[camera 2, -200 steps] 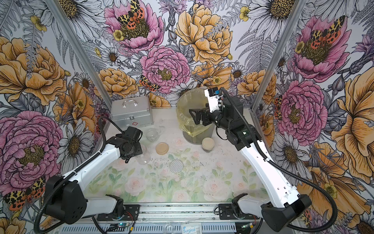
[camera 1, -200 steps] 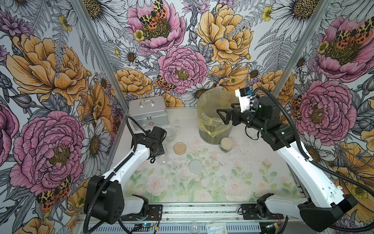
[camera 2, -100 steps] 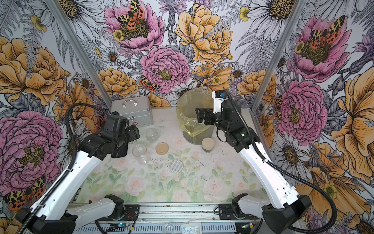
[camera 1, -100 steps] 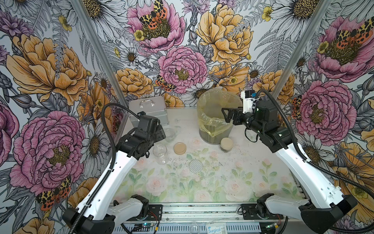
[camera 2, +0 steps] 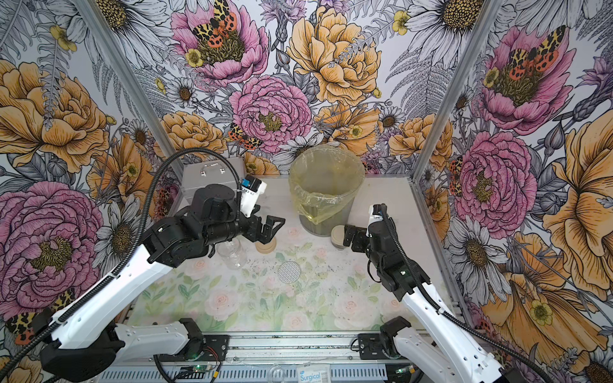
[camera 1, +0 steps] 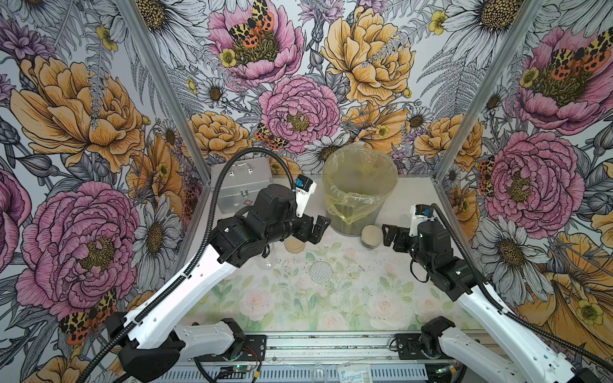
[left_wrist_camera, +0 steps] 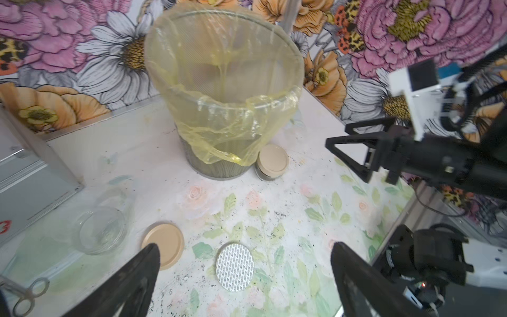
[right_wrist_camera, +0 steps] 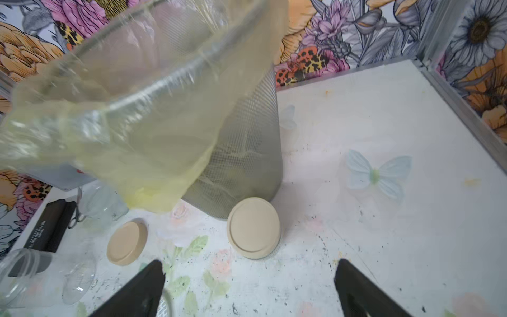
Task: Empty moldy tea leaves from jars
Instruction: Pick up the jar from the center of the board.
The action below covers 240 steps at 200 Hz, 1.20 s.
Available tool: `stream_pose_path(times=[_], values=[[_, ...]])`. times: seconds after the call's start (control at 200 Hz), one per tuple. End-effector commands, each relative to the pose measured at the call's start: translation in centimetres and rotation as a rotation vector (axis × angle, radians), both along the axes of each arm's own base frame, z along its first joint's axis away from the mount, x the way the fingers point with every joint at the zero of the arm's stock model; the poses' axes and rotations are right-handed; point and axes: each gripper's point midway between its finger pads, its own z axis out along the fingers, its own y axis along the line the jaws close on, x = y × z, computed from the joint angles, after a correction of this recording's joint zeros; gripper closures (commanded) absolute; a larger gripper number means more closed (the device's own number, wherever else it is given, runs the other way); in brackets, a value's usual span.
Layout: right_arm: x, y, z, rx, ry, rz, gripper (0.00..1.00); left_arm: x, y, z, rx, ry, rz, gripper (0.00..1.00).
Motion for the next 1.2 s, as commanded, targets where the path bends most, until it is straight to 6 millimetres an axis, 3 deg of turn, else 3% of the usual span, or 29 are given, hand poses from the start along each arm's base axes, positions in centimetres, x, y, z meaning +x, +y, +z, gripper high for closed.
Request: stream_pose_path(times=[0.0, 0.115, 0.31, 0.525, 0.806, 1.196], values=[[0.4, 0.2, -2.7, 0.015, -0.020, -0.018, 0.01, -2.3, -2.7, 0.3, -0.023, -0.024, -0.211, 0.01], [0.5, 0.6, -6.0, -0.006, -0.015, 0.001, 0.00, -3.6, -3.4, -0.6, -0.016, -0.007, -0.286, 0.01], [1.9, 2.6, -9.0, 0.003, -0.092, 0.082, 0.00, -4.7, -3.8, -2.6, 0.009, 0.026, -0.352, 0.01], [4.0, 4.6, -10.7, -0.023, -0.149, 0.160, 0.00, -4.5, -3.3, -2.7, 0.022, 0.017, -0.333, 0.01], [6.7, 4.3, -13.4, -0.114, -0.180, 0.111, 0.00, -4.4, -2.4, -2.7, 0.029, 0.000, -0.297, 0.01], [8.7, 4.3, -13.7, -0.166, -0.304, 0.072, 0.08, -4.1, -1.8, -3.2, 0.045, -0.002, -0.263, 0.01]])
